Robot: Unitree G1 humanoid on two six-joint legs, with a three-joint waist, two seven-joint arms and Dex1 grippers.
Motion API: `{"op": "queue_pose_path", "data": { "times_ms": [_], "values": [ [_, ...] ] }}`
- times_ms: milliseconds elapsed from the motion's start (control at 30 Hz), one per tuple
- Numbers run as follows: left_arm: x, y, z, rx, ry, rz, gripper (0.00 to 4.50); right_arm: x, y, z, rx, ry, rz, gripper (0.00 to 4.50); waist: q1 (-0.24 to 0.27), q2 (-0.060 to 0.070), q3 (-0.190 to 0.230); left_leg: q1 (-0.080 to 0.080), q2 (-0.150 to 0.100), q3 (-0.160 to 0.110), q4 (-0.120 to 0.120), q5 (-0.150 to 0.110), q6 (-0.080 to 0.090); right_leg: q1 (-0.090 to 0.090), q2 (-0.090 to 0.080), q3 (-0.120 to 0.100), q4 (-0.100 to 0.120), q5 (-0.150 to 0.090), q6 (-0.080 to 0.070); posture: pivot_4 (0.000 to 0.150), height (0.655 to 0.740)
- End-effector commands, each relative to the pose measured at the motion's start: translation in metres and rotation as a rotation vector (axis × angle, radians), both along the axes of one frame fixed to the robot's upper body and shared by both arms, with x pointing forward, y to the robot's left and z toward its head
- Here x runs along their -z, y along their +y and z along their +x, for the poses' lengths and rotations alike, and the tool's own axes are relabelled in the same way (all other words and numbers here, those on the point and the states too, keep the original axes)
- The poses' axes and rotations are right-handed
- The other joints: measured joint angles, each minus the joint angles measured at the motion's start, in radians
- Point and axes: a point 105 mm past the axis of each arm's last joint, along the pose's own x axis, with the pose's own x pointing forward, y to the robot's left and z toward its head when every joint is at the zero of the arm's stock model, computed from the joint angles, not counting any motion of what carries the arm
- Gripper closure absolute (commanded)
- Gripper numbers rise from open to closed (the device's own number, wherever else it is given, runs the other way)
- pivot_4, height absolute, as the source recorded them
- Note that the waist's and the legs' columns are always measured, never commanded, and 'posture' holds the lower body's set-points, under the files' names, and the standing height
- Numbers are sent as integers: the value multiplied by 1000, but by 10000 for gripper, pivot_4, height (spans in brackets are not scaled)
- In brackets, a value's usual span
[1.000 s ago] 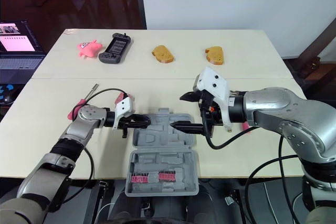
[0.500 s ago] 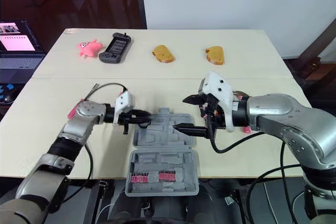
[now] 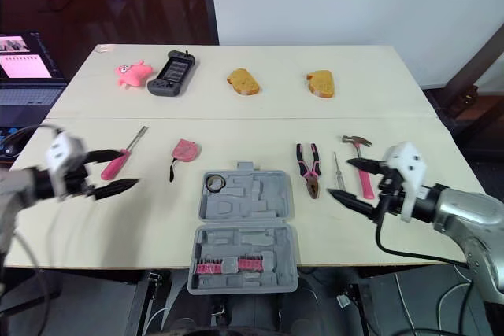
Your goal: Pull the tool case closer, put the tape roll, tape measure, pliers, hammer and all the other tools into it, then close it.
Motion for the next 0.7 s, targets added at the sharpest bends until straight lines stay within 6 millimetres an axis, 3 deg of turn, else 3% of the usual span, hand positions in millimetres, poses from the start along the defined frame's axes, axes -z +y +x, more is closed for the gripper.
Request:
{"op": "queue_pose_path", "data": {
  "times_ms": [33, 133, 233, 400, 567, 700],
  "values": [
    [-14, 40, -22, -145, -142, 52, 529, -1, -36, 4, 102, -104, -72, 0, 1, 1, 0, 0, 0, 0, 0, 0, 0, -1, 0, 0, 0, -1, -1, 1500, 7188],
    [-1, 72, -52, -286, -140, 65, 529, 11, -63, 1, 176, -114, -92, 0, 1, 1, 0, 1, 0, 0, 0, 0, 0, -3, -1, 0, 0, -2, -4, 1500, 7188],
    [5, 88, -74, -390, -147, 23, 529, 18, -80, -3, 222, -128, -95, 0, 1, 1, 0, 1, 0, 0, 0, 0, 0, -3, -4, 0, 0, -2, -4, 1500, 7188],
    [10, 97, -92, -444, -143, 36, 529, 22, -81, 1, 210, -134, -73, 0, 1, 1, 0, 1, 1, 0, -1, -1, -1, -3, -5, 0, -1, -2, -4, 1500, 7188],
    [3, 89, -87, -430, -172, 9, 529, 11, -53, 19, 110, -103, -18, 0, -4, 2, 0, 1, 1, -1, -1, -2, -3, -4, -5, 0, -1, -3, -4, 1500, 7188],
    [-2, 68, -83, -403, -184, -19, 529, -18, -2, 32, -89, -45, 49, 0, -17, 3, 0, 1, 1, -1, -1, -1, 0, -3, -7, 0, 0, -2, -4, 1500, 7188]
  ]
}}
